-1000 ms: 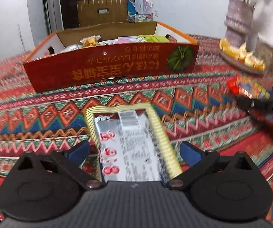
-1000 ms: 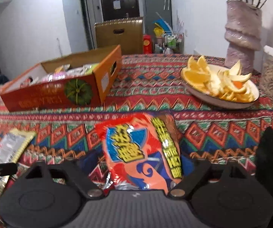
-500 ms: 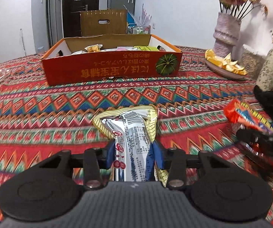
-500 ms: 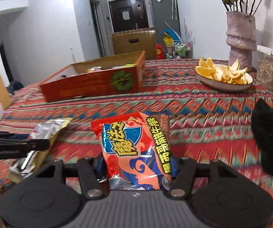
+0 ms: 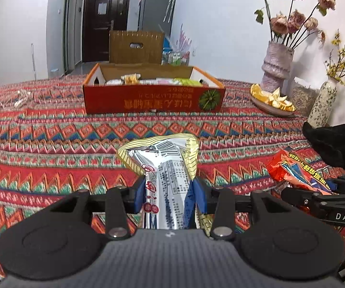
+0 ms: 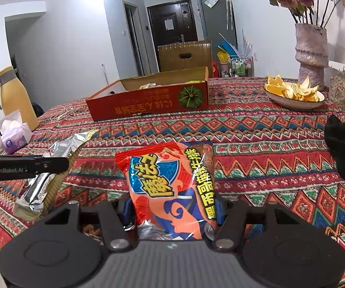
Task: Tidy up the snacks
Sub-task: 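Carry both packets over the orange box and release them inside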
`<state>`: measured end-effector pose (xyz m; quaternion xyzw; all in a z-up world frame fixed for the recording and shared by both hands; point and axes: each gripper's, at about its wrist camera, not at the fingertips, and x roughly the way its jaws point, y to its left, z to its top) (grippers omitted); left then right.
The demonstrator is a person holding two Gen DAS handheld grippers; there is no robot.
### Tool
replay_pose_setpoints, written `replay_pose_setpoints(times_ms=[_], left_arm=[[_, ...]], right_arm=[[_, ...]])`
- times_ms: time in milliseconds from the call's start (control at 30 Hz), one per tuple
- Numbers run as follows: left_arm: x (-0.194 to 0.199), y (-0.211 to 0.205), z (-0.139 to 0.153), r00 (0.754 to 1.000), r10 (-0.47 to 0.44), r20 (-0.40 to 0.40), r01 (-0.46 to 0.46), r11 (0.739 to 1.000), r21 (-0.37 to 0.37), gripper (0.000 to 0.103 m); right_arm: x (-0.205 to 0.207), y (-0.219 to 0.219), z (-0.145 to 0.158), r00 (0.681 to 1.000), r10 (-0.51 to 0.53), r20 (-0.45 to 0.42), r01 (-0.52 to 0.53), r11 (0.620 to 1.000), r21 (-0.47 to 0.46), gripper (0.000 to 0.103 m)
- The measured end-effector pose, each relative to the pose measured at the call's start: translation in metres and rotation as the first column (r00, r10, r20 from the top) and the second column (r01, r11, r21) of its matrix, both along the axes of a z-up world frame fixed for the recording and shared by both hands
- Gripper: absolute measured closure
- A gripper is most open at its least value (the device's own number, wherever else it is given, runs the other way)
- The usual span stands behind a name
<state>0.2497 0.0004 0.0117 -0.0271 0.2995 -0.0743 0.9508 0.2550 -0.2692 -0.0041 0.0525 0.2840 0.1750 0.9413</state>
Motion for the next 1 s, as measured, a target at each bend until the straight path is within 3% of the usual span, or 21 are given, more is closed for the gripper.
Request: replay_pose_setpoints(times_ms=[267, 367, 533, 767, 1000], left_arm=[[0.049, 0.034, 0.056, 0.991, -0.021, 0.129, 0.027, 0.999, -0.043, 0.061], [0.089, 0.041, 0.076, 0.985, -0.015, 0.173, 0.019, 1.000, -0.024, 0.061], [0.176, 0.051, 0.091, 0.988, -0.019, 0.156, 0.027, 0.998, -0.053, 0.061], [0.286, 0.051, 0.077, 0.995, -0.025, 0.092, 0.029, 0.998, -0.047, 0.061], [0.364, 0.048, 0.034, 1.000, -0.021, -0.005, 0.021, 1.000, -0.009, 0.061]], right_arm=[[0.036, 0.010, 0.044, 0.995, 0.041, 0.092, -0.044, 0.999, 0.028, 0.044], [0.070, 0.018, 0.067, 0.988, 0.062, 0.141, -0.065, 0.998, 0.021, 0.044], [0.153, 0.034, 0.097, 0.981, 0.078, 0.175, -0.084, 0.996, 0.027, 0.044], [0.280, 0.063, 0.104, 0.990, 0.062, 0.128, -0.067, 0.997, 0.035, 0.044], [0.379, 0.090, 0.075, 0.999, 0.028, 0.019, -0.028, 1.000, 0.006, 0.044]])
